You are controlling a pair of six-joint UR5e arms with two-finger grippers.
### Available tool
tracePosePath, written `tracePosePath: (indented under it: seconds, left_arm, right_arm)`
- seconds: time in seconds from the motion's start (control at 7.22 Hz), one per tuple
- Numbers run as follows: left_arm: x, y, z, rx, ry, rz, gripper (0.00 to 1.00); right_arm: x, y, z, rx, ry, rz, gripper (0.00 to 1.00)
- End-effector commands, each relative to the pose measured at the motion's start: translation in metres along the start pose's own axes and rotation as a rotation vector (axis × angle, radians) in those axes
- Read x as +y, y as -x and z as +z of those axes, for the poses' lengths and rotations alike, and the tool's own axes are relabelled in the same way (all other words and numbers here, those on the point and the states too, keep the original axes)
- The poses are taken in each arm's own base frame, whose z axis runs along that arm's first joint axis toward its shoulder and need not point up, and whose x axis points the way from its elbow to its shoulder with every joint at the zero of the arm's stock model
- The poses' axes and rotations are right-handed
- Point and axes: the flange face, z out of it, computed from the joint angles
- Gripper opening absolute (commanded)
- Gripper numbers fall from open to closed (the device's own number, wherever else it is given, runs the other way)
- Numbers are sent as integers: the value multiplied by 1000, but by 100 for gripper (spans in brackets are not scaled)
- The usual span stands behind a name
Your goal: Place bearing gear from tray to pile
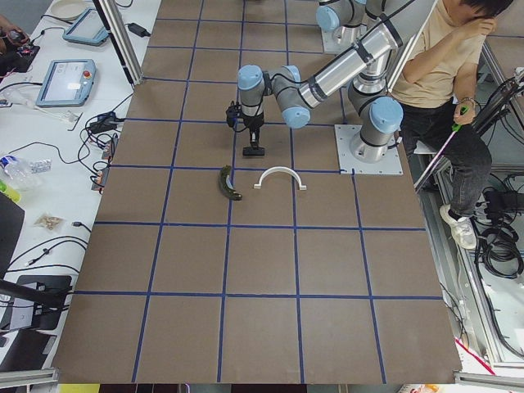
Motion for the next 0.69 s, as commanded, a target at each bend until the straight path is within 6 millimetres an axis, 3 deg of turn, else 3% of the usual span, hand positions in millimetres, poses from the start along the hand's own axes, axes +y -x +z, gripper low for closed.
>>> tracePosePath:
  seconds: [0.0, 0.14, 0.28, 0.42, 0.55]
  left_arm:
    - [2, 26, 19, 19, 32, -4, 0]
    - [3, 28, 25, 23, 46, 8, 0]
    - [6, 28, 29, 27, 54, 11, 0]
    - [7, 27, 31, 32, 59, 10, 29]
    - [8, 26, 31, 37, 62, 10, 99]
  right_arm:
    - [2, 1, 11, -17, -10, 1, 92]
    - [2, 1, 10, -14, -9, -13, 88]
    - [2, 1, 10, -16, -8, -15, 72]
    - [3, 1, 10, -21, -3, -10, 51]
    - [3, 2, 9, -23, -2, 2, 42]
